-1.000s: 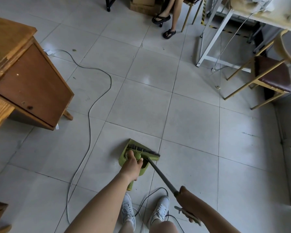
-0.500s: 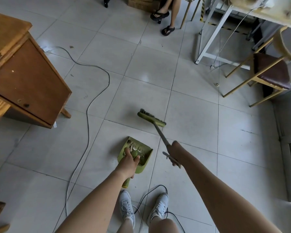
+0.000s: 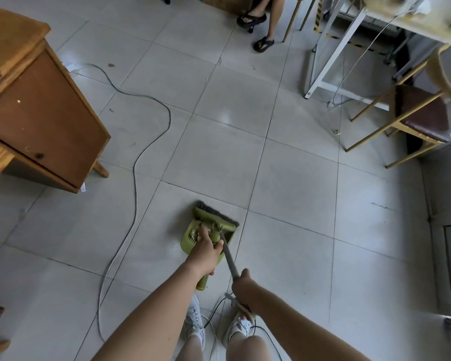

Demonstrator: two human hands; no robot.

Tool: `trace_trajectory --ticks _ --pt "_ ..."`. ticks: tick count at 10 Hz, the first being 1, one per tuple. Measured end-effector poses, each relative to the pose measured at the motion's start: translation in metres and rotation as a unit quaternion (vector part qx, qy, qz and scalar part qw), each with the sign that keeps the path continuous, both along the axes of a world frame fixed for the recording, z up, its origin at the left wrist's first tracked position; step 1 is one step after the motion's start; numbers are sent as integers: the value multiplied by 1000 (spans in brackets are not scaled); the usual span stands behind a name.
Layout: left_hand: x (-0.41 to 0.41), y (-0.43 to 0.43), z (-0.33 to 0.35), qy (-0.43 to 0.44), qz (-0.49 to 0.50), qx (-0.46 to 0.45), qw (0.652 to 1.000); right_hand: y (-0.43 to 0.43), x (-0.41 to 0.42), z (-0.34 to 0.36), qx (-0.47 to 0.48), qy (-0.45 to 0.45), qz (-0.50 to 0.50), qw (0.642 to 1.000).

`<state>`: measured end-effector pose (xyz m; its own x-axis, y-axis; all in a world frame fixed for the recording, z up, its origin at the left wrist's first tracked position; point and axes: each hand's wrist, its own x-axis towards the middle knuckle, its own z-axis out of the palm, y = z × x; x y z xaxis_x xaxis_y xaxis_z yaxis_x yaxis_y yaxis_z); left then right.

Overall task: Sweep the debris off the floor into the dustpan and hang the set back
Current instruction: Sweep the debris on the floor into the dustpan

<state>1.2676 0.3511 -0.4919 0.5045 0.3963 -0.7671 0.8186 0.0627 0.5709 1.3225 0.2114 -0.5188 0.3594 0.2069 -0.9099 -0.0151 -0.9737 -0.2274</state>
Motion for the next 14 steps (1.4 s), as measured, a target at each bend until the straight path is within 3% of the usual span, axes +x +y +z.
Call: trace_trajectory --ticks 1,3,6,8,9,11,13,14 --pt "-2 -4 1 6 0 2 1000 -27 -27 7 -11 4 8 1000" --pt "-2 -3 6 -4 3 3 1000 -35 -40 13 -2 10 -87 996" --pt "-11 16 11 1 35 -4 999 6 1 67 -8 27 -158 987" --pt "-19 53 29 -23 87 60 994 37 20 113 22 -37 -111 993" --pt "-10 67 44 -45 86 104 990 62 31 134 -5 -19 -144 989" --pt "0 102 75 -51 123 130 982 114 43 154 34 12 -125 991" --pt "6 142 108 -41 185 155 970 153 67 176 96 135 -183 969" --pt "3 160 129 -30 234 179 955 179 88 192 133 202 -164 956"
